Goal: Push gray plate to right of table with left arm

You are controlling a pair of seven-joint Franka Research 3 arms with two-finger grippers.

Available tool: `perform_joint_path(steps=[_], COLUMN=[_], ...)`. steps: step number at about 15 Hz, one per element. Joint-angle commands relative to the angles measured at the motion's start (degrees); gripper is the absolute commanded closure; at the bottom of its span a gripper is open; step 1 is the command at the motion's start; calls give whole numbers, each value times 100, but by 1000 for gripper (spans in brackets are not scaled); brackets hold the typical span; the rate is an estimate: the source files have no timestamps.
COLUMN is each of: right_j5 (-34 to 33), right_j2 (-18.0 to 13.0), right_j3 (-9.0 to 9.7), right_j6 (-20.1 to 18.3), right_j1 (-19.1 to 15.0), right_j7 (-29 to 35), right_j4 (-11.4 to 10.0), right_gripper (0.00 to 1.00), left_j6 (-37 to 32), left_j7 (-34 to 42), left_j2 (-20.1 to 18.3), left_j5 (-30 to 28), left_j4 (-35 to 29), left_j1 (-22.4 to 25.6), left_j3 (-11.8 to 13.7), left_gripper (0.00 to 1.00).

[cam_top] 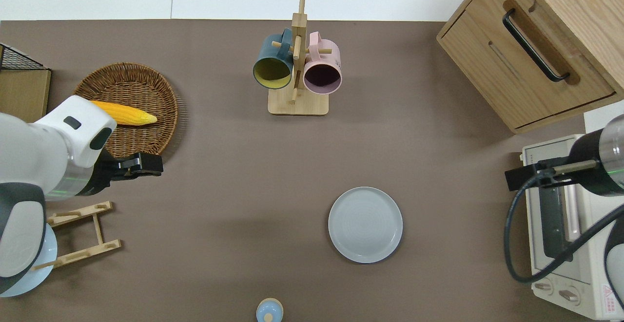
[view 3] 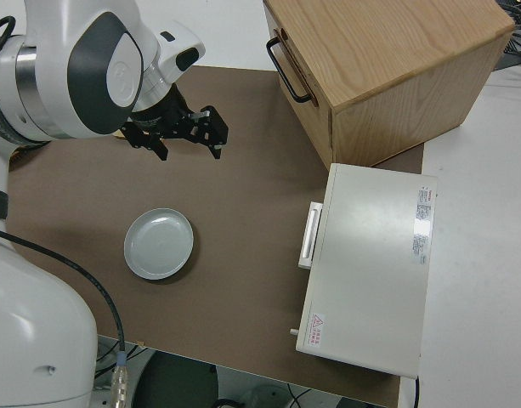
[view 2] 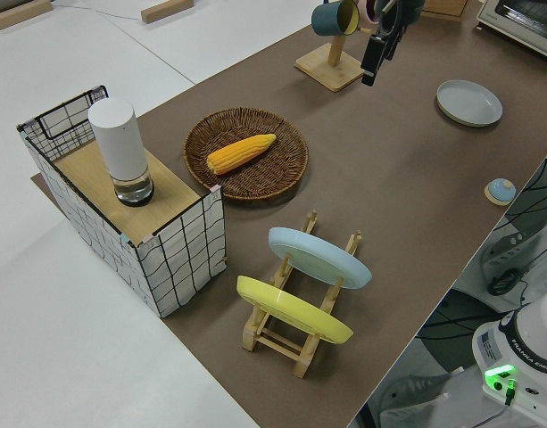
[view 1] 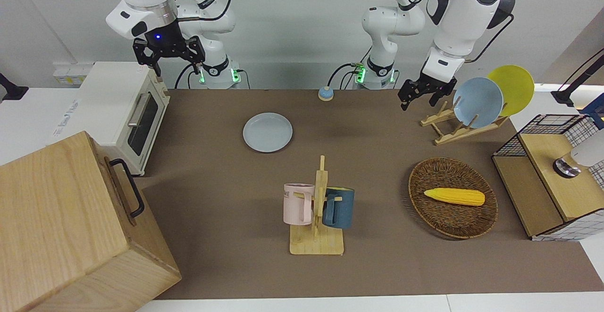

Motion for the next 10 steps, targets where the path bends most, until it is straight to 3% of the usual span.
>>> perform_joint_path(steps=[1,4,10], right_j5=[-3,5,5], right_j2=[-60,-60,-60], right_j3=[30,30,30], right_j6=[-68,-68,-68], right_j1=[-46,-46,-46], right_j7=[-43,-43,-43], right_j4=[-23,-23,-23], right_gripper=[5,5,5], left_j6=[-593,-953,-936], left_j7=[557,523,505], left_j2=[21,12,-6], left_j5=[141,141,106], left_j4=[544,544,544], left_j1=[54,107,63], left_j3=[354,346,188], left_gripper=[5,5,5])
